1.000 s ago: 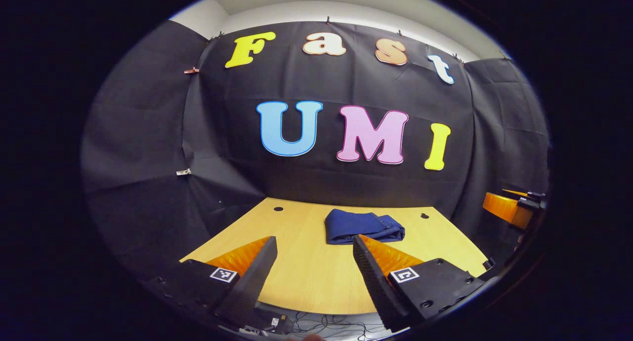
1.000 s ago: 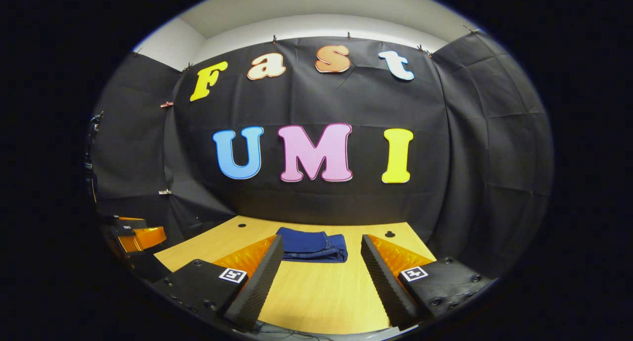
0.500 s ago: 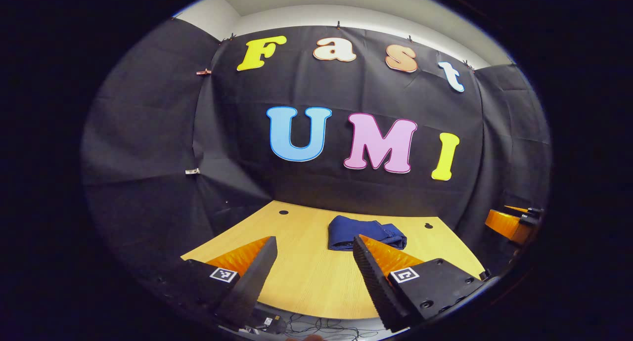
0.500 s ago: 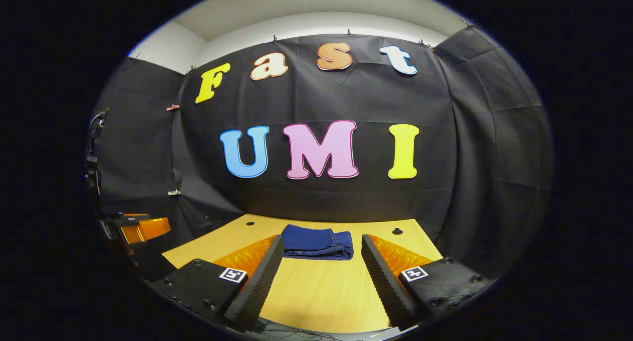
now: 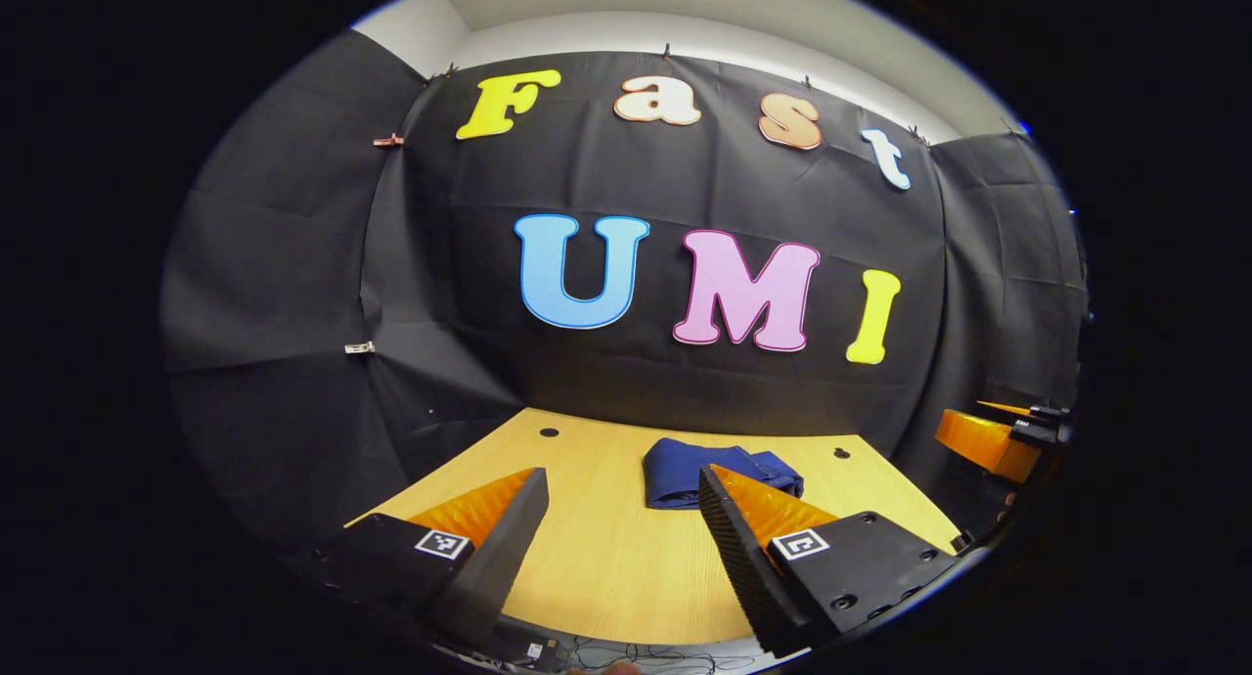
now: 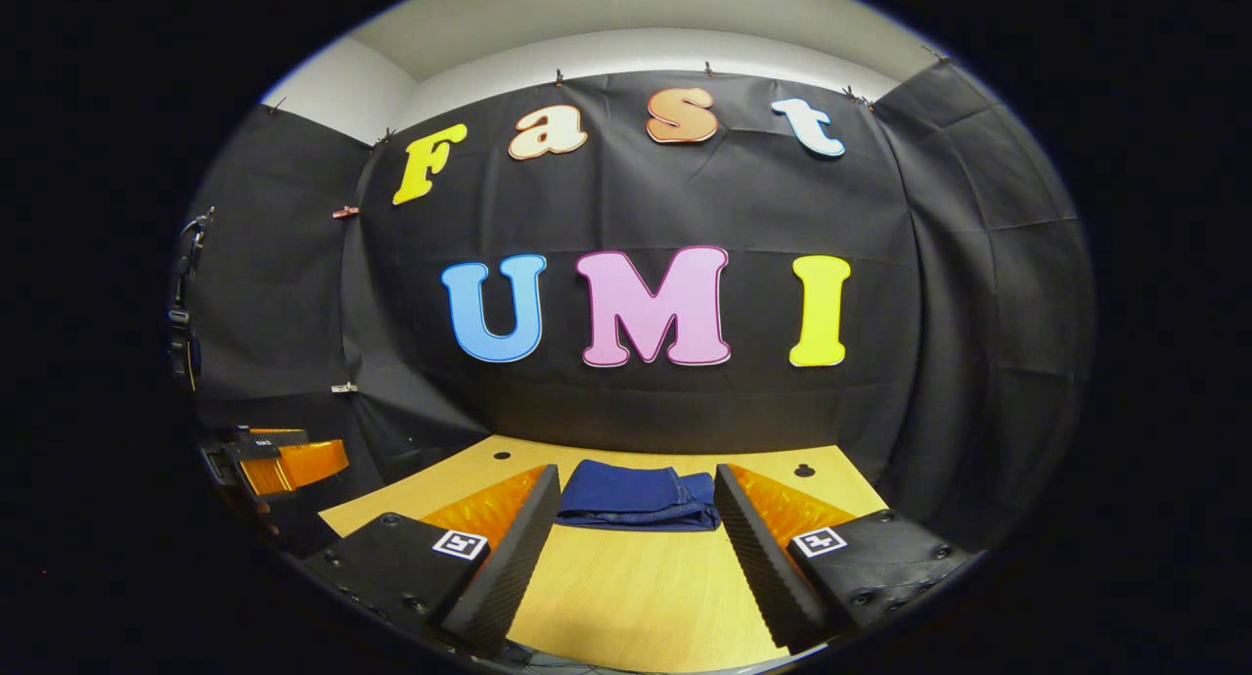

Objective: Grasp the waist and the cuffs of the jeans and fold them to make the two legs overlap; first hold the waist and fold one-third of the jeans toward the cuffs, then hold the cuffs and fold the remaining one-third in the same direction to finish folding.

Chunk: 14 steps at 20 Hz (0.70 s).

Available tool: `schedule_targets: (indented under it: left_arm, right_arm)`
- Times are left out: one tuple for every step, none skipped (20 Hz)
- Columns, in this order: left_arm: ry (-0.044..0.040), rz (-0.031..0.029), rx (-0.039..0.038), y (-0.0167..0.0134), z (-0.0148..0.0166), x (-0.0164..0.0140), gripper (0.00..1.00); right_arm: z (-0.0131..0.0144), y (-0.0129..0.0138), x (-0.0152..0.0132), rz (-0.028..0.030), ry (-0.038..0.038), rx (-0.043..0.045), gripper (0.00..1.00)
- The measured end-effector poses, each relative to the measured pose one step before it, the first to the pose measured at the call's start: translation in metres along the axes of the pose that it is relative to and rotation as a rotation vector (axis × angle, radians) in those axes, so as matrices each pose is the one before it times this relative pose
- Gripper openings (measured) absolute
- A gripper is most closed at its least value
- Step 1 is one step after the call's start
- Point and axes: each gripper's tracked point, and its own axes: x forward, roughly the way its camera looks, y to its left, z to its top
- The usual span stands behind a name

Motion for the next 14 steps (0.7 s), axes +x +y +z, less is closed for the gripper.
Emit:
schedule_targets:
  left_arm:
    - [0.00305,-0.00324,-0.00144,0.00228,0.00083,0.0015,0.96]
    - [-0.0008,-0.00286,-0.0004,0.0017,0.00177,0.00121,0.96]
    - [0.00269,-0.00286,0.0003,0.00157,0.00188,0.00121,0.96]
    - [0.00385,0.00038,0.00156,0.00173,0.00004,0.00073,0.96]
    - [-0.00472,0.00212,0.00243,0.00174,0.00296,-0.00121,0.96]
    - [-0.00847,0.00161,0.00387,0.00027,0.00209,-0.0007,0.96]
    - [-0.00683,0.00552,0.00305,0.00193,0.00191,-0.00154,0.96]
    - [-0.00217,-0.00019,0.00284,0.00025,-0.00044,-0.0019,0.96]
    - [0.00452,0.0013,0.00274,0.00109,-0.00164,-0.00195,0.96]
    - [0.00551,0.005,0.00273,0.0011,-0.00186,-0.00115,0.96]
    - [0.00221,0.00462,0.00086,0.00196,-0.00107,-0.00114,0.96]
    - [0.0006,0.00394,-0.0022,0.00173,-0.00078,-0.00036,0.96]
    - [0.00039,-0.00079,-0.00419,0.00045,0.00141,-0.00056,0.96]
    - [0.00102,0.0012,-0.00308,0.0001,0.00015,0.0,0.96]
  right_arm:
    - [0.00309,0.00315,0.00384,0.00098,-0.00758,-0.00583,0.97]
    - [0.00112,0.00341,0.00449,0.00062,-0.00291,0.00051,0.96]
    - [-0.00036,0.00344,0.00218,0.00206,0.00079,0.00381,1.0]
    - [0.00075,0.00439,0.0044,0.00519,0.00267,-0.00105,0.96]
    - [-0.00083,0.0036,0.00463,0.00796,0.00833,-0.00303,0.96]
    - [-0.00144,0.00472,0.00558,0.01184,0.01336,0.0007,0.97]
    - [-0.00014,0.00572,0.00399,0.0148,0.00688,-0.00352,0.97]
    - [0.00083,0.00382,0.00587,0.01069,0.00442,-0.00407,0.96]
    - [0.00211,0.00434,0.00456,0.01034,-0.00108,-0.0053,0.96]
    - [0.00179,0.00389,0.00497,0.01013,-0.00109,-0.00499,0.96]
    - [0.00081,0.00459,0.00364,0.01156,-0.00013,-0.00578,0.96]
    - [0.0002,0.00386,0.00287,0.00976,0.00143,-0.00446,0.96]
    - [0.001,0.00386,0.00239,0.00775,-0.00124,-0.00711,0.96]
    - [-0.00093,0.00336,0.00223,0.00684,0.00554,-0.0005,0.96]
